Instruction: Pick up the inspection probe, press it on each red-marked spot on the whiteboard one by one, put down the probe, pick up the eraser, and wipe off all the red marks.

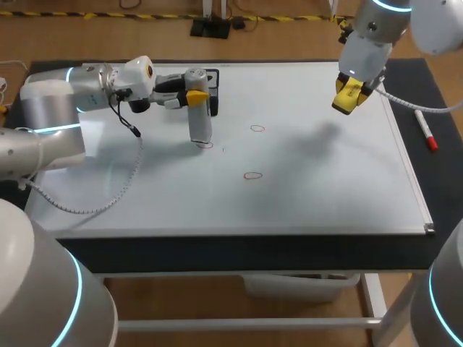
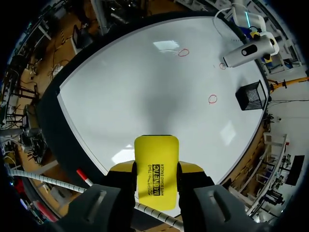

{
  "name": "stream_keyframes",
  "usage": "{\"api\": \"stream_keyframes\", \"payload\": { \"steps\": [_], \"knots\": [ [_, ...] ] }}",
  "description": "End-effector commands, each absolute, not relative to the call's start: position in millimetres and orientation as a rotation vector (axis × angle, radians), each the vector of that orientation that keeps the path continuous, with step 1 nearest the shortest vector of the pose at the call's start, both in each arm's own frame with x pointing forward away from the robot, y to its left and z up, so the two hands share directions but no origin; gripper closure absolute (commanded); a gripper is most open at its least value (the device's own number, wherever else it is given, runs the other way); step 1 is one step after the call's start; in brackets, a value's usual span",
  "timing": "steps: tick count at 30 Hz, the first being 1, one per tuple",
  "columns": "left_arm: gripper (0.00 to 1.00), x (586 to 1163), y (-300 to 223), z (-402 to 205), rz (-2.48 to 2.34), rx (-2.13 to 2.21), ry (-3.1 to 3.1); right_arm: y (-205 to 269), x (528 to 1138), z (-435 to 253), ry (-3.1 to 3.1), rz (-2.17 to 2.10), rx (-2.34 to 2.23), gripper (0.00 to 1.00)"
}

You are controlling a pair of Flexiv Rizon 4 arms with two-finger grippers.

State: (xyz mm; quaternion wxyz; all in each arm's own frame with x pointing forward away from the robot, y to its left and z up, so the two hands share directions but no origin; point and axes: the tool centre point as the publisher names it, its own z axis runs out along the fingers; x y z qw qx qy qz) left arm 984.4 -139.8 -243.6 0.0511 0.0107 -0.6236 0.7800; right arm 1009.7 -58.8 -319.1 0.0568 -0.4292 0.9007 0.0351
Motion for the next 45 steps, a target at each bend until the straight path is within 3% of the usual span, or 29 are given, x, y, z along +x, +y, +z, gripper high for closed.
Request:
{"api": "stream_keyframes", "payload": {
  "steps": [1,45],
  "knots": [
    [1.00,987,-142,-250,2.381,0.024,-1.882,-59,1010,-319,2.732,0.102,-1.305,1.00],
    [1.00,982,-143,-267,2.399,0.052,-1.850,-59,1010,-319,2.732,0.102,-1.305,1.00]
  ]
}}
